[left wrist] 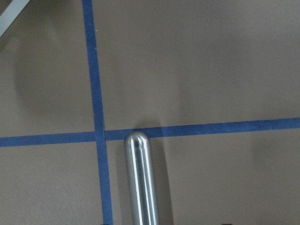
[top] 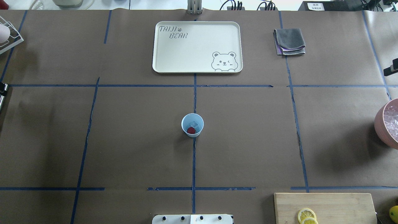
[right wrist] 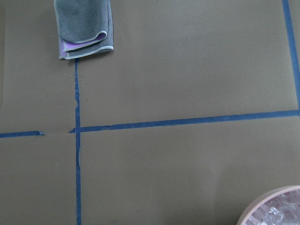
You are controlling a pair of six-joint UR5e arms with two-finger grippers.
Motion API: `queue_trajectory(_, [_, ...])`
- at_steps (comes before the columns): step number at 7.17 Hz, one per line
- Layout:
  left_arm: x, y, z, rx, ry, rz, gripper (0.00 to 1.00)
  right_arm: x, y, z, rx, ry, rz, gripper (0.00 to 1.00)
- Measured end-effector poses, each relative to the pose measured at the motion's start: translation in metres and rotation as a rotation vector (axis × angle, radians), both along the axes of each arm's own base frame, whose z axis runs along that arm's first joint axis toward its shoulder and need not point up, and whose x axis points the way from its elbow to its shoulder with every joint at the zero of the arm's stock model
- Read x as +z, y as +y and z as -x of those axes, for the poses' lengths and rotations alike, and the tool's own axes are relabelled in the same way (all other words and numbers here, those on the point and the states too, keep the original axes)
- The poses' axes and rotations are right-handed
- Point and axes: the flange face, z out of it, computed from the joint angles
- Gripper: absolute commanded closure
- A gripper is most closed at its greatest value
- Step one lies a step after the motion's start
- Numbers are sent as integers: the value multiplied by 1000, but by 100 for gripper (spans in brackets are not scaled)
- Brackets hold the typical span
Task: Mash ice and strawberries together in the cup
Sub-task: 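Grasp the steel muddler upright with the left gripper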
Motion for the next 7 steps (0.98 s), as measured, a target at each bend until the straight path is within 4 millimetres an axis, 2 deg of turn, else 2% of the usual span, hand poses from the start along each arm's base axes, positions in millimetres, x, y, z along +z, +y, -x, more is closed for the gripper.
queue_trajectory(2, [3,-1,-3,-45,9,29,16,-3,-2,1,-1,-3,-3,1])
queue_trajectory(4, [6,-2,-15,-40,11,34,17,-3,-3,1,-1,-3,-5,1])
queue_trajectory(6, [11,0,-26,-23,12,31,44,-4,-3,1,-1,-3,-5,1])
queue_trajectory(7, [16,2,-27,-20,12,31,53,-4,-3,1,-1,-3,-5,1])
